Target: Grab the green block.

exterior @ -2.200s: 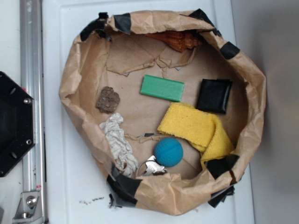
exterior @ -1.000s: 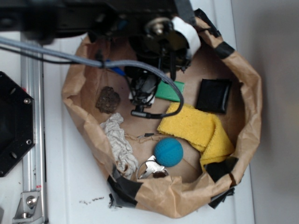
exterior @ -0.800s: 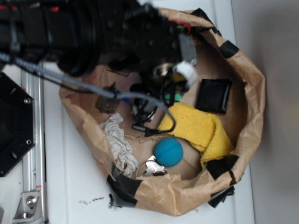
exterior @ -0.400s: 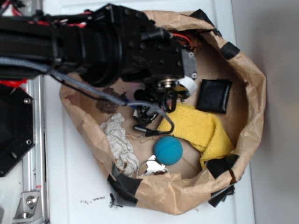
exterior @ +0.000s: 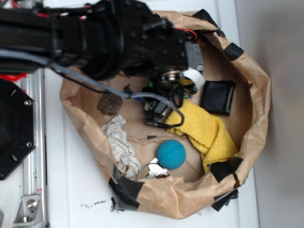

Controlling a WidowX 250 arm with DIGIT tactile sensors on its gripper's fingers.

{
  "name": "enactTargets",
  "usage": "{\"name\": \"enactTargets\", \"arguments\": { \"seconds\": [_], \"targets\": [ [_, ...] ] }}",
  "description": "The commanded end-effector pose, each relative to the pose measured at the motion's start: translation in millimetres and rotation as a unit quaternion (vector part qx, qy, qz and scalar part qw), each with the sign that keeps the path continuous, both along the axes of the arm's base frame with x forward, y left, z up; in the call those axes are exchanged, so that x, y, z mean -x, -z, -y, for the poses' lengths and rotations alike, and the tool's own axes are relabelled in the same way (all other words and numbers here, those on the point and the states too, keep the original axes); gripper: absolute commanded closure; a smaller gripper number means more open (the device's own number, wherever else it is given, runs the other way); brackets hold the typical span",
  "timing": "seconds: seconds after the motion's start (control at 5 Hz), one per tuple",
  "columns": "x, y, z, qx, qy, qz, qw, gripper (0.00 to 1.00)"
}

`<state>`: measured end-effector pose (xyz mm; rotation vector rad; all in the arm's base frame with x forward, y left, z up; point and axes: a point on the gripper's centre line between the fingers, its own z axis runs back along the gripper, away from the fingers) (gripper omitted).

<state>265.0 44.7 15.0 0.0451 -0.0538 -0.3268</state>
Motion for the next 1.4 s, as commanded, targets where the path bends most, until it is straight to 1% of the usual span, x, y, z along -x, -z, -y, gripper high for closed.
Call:
{"name": "enactTargets", "arguments": {
  "seconds": [0.0, 0.2, 0.4, 0.6, 0.8, 1.0, 1.2],
  "targets": [
    [7, -54, -11, -0.001, -0.069, 0.024, 0.997, 1.0],
    [15, -78, -17, 0.015, -0.09, 0.051, 0.994, 1.0],
    [25, -98, -14, 0.014, -0.106, 0.066, 0.992, 1.0],
    [30, -127, -6, 0.039, -0.132, 0.066, 0.988, 1.0],
    [26, -138, 3, 0.081, -0.137, 0.051, 0.986, 1.0],
    [19, -135, 11, 0.097, -0.151, 0.047, 0.983, 1.0],
    [18, -130, 12, 0.092, -0.139, 0.039, 0.985, 1.0]
  ]
}}
